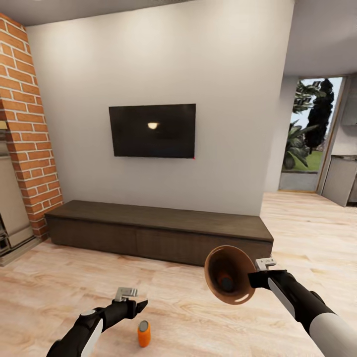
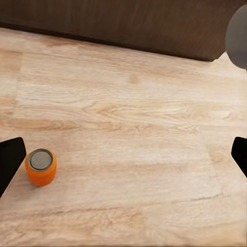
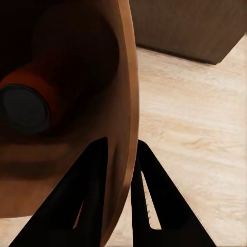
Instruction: Put the three can of soda from the living room inside the tash can in the kitchen.
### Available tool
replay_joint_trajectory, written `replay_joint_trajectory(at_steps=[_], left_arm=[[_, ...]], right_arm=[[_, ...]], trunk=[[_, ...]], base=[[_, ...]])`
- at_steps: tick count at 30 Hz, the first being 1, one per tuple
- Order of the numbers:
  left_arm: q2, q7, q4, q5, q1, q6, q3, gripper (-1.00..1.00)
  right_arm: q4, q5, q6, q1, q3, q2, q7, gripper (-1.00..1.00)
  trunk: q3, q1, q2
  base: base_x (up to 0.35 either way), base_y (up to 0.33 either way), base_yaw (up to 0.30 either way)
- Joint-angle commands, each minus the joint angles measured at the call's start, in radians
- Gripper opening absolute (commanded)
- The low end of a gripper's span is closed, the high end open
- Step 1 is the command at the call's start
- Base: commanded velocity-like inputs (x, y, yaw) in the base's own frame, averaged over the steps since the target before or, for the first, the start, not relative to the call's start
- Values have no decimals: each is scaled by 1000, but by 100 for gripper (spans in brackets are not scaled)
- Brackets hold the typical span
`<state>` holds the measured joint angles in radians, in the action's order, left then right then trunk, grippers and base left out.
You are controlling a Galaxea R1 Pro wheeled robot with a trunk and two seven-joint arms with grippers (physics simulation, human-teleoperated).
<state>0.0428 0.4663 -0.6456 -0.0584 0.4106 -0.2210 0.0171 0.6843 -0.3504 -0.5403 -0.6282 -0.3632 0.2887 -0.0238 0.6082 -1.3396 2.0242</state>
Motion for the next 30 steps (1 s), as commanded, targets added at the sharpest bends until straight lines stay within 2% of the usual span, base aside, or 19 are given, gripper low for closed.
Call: replay_joint_trajectory(at_steps=[1,7,16,23,30], left_arm=[[0,0,2,0,0,0,0,100],[0,0,5,-1,0,0,-1,100],[0,-1,6,0,0,1,-2,100],[0,-2,6,0,0,0,-2,100],[0,-2,6,0,1,-1,-2,100]], right_arm=[[1,-4,1,-1,2,0,-4,-100],[1,-4,2,2,1,0,-4,-100],[1,-3,1,5,2,0,-4,-100],[1,-2,1,5,2,0,-4,-100],[1,0,2,5,1,-1,-4,-100]], trunk=[[-1,0,0],[-8,0,0],[-17,0,0],[-19,0,0],[-19,0,0]], base=[[-5,284,-196],[-2,195,-195],[0,28,-181],[40,16,-29],[29,209,-3]])
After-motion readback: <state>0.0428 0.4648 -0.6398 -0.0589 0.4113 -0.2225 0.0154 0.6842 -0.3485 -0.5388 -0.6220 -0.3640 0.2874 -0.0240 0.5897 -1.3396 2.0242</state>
